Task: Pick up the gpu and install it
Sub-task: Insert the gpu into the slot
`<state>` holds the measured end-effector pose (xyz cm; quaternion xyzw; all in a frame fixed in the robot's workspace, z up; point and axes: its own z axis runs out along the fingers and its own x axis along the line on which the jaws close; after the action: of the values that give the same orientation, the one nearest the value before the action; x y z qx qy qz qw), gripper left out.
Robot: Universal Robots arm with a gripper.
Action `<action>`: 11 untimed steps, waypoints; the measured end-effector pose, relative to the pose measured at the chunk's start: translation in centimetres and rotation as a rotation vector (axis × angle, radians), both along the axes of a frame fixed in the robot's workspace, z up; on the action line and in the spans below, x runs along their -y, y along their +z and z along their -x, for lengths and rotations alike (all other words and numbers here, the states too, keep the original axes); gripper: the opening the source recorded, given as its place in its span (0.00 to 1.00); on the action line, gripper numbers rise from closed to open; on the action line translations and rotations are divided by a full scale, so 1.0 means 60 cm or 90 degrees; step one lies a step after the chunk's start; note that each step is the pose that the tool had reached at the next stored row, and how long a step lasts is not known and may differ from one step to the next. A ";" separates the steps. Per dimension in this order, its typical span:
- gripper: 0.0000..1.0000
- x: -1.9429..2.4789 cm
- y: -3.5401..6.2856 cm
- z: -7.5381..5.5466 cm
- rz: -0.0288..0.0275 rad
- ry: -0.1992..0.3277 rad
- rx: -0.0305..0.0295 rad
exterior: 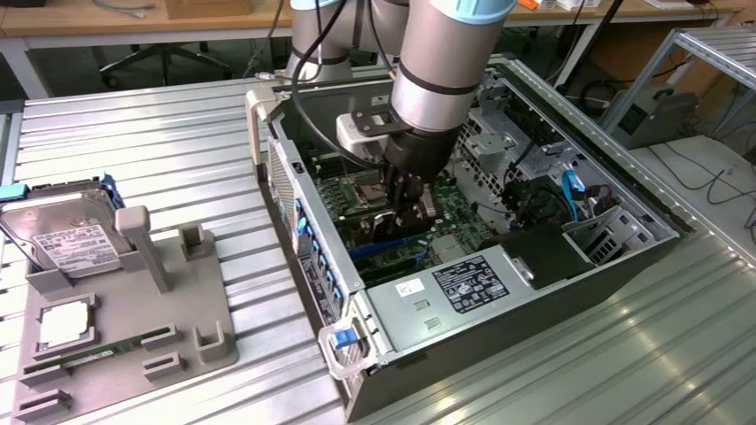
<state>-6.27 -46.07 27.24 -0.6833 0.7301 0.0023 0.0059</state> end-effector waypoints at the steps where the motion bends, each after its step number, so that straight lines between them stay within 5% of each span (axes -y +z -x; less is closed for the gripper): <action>1: 0.27 0.0000 -0.002 0.000 -0.0001 0.000 0.0001; 11: 0.27 -0.0012 -0.010 0.001 0.0000 0.000 0.0000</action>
<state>-6.34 -46.00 26.67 -0.6833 0.7301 0.0023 0.0059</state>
